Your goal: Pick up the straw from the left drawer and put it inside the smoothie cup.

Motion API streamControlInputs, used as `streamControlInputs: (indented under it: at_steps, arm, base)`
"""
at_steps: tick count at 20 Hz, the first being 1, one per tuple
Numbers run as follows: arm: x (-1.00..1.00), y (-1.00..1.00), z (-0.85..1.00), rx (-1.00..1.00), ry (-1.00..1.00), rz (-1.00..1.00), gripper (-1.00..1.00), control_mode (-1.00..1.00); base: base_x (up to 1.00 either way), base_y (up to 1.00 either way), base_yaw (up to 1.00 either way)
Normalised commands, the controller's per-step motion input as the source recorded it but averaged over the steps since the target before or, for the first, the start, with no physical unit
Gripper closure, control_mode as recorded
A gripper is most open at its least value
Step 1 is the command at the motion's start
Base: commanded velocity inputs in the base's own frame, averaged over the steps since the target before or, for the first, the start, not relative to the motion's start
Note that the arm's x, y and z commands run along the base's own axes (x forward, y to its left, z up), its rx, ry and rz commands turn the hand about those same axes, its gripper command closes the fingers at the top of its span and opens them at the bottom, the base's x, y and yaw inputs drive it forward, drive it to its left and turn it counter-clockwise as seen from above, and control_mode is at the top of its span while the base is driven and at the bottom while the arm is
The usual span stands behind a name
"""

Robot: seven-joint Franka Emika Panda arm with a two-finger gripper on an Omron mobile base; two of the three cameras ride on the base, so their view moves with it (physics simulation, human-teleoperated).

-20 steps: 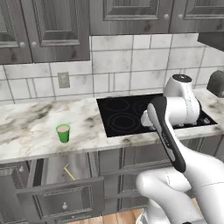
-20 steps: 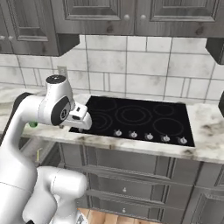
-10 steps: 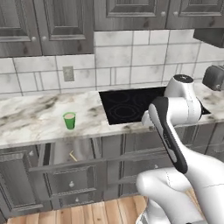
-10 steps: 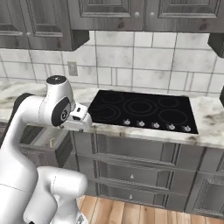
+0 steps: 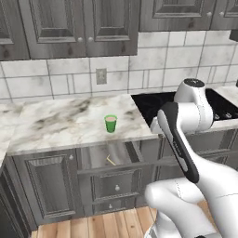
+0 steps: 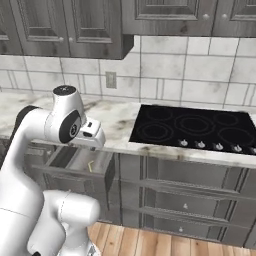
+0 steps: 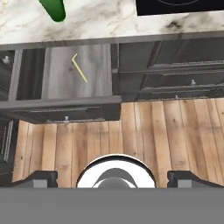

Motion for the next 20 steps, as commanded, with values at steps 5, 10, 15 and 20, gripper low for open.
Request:
streamControlInputs:
  at_steps: [5, 10, 15, 20]
  arm:
    - [0.0, 0.0, 0.0, 0.0, 0.0, 0.0, -1.0, 1.0]
    - [0.0, 0.0, 0.0, 0.0, 0.0, 0.0, -1.0, 1.0]
    - [0.0, 0.0, 0.0, 0.0, 0.0, 0.0, -1.0, 1.0]
    - [0.21, 0.0, -0.24, 0.0, 0.0, 0.0, -1.0, -1.0]
  base:
    - [-0.29, 0.68, 0.0]
    - [-0.1, 0.4, 0.0]
    - [0.02, 0.09, 0.0]
    - [0.0, 0.0, 0.0]
